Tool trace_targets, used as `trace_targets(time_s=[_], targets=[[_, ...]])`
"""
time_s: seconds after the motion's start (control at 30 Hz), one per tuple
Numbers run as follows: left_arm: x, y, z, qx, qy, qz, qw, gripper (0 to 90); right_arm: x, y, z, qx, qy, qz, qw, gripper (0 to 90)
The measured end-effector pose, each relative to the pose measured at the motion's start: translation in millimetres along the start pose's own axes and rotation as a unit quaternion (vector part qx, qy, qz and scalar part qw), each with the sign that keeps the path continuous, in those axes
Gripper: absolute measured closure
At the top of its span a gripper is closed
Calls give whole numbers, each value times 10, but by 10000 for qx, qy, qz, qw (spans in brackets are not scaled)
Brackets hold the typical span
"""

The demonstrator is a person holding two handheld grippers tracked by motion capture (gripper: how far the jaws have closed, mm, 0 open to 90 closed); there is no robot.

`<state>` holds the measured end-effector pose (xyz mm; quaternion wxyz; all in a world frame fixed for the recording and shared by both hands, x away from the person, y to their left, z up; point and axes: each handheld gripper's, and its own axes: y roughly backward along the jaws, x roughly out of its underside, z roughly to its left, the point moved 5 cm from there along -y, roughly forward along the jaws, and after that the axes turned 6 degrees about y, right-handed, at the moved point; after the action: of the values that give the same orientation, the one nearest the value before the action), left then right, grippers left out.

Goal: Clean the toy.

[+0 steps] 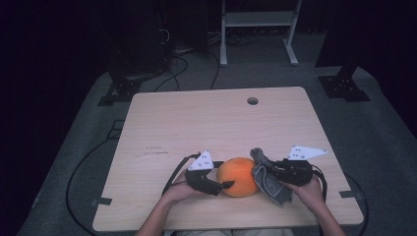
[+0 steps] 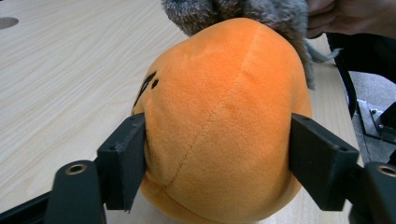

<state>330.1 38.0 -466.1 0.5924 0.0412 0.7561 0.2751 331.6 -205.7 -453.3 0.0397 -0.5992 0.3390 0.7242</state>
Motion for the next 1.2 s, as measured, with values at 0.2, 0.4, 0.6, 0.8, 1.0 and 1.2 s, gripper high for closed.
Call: trace_targets(time_s=[0.2,0.4,0.6,0.8,1.0,1.2], targets=[[-1,7,-19,-43,-54,25,10000,313,-191,193,40,66,45,-449,9990,787],[7,4,-3,-78,18,43,10000,320,-286,12,329,-219,554,-177,9981,787],[-10,20,-33,333,40,-151,9993,212,-95,36,144,-179,194,-66,9996,788],[6,-45,27,165,209,-64,9996,77,-61,35,120,-175,173,-87,9997,787],[-24,-61,-50,120,-26,-234,9997,297,-29,65,53,-135,63,-76,9999,787],[-154,42,-80,-66,-68,-424,9991,382,-124,115,40,51,138,-156,9998,787]])
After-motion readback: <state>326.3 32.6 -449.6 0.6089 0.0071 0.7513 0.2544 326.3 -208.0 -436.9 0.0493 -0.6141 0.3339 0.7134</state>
